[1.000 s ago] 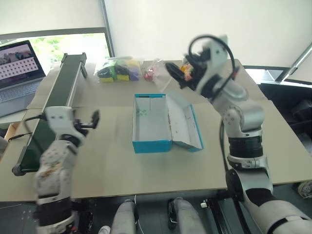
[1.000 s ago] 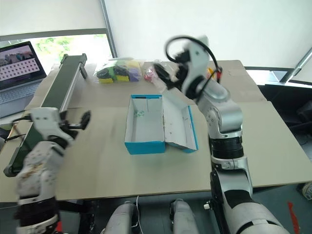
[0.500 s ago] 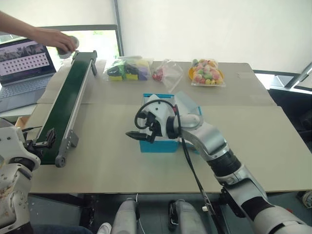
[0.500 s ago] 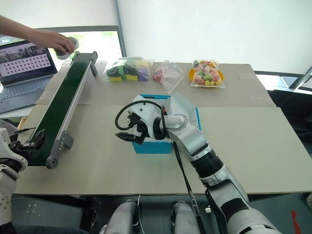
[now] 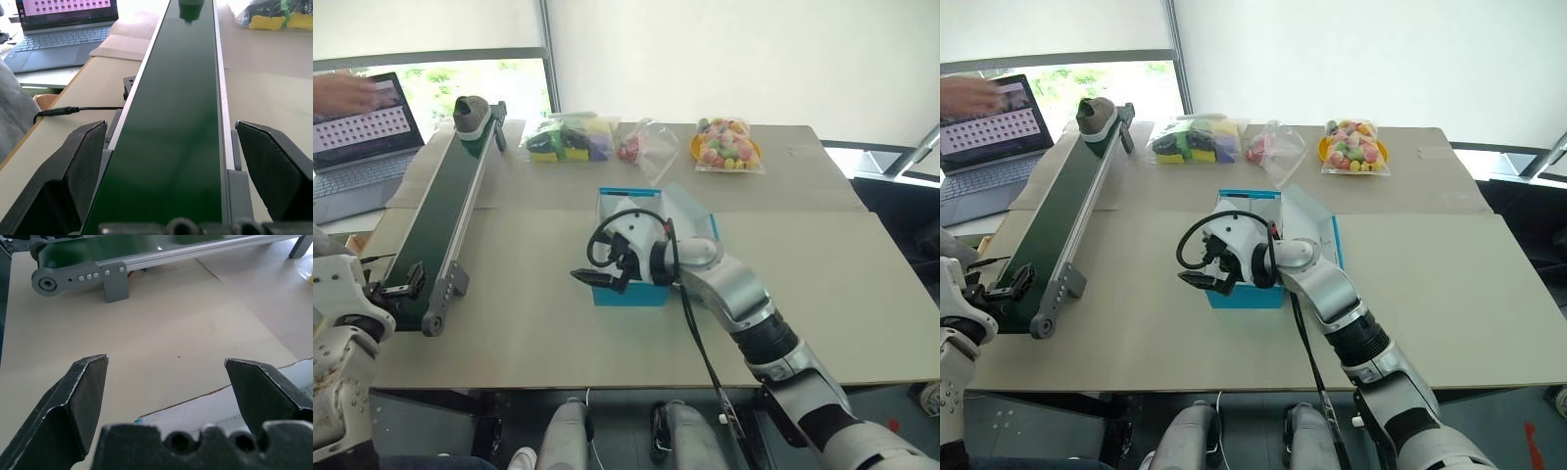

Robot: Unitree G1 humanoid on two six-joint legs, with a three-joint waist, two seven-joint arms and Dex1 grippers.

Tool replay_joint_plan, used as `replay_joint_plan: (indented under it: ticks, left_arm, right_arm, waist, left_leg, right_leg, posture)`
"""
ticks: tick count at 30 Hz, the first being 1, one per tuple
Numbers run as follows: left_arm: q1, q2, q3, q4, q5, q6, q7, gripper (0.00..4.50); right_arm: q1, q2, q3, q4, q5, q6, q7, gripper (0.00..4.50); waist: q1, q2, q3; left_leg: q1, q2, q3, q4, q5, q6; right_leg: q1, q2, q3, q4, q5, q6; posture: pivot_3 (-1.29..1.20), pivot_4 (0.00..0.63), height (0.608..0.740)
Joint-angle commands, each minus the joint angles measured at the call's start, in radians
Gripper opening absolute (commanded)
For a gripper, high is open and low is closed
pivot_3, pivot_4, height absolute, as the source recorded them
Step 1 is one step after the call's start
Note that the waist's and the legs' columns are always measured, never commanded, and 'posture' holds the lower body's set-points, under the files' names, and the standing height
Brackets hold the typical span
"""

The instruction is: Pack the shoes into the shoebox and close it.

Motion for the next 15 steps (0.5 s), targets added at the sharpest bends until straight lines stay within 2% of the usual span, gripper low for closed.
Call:
replay_joint_plan:
  ticks: [1,15]
  left_arm:
    - [-0.026,0.022,-0.015,0.006,0.013,-0.011,-0.003,4.50]
    - [-0.050,0.064,-0.013,0.058,0.016,0.029,-0.010,4.50]
  right_arm:
    - [-0.001,0.014,-0.030,-0.048,-0.003,0.004,-0.017,4.49]
    - [0.025,0.013,-0.042,-0.087,-0.009,0.040,-0.037,4.49]
  waist:
    - [0.000,0.000,0.000]
    - [0.000,0.000,0.000]
  left_leg:
    - [0.000,0.000,0.000,0.000,0.000,0.000]
    - [0.000,0.002,0.004,0.000,0.000,0.000]
  right_leg:
    - [0.000,0.000,0.000,0.000,0.000,0.000]
    - [-0.004,0.000,0.000,0.000,0.000,0.000]
  posture:
    - [0.00,0.150,0.681]
    - [0.00,0.150,0.681]
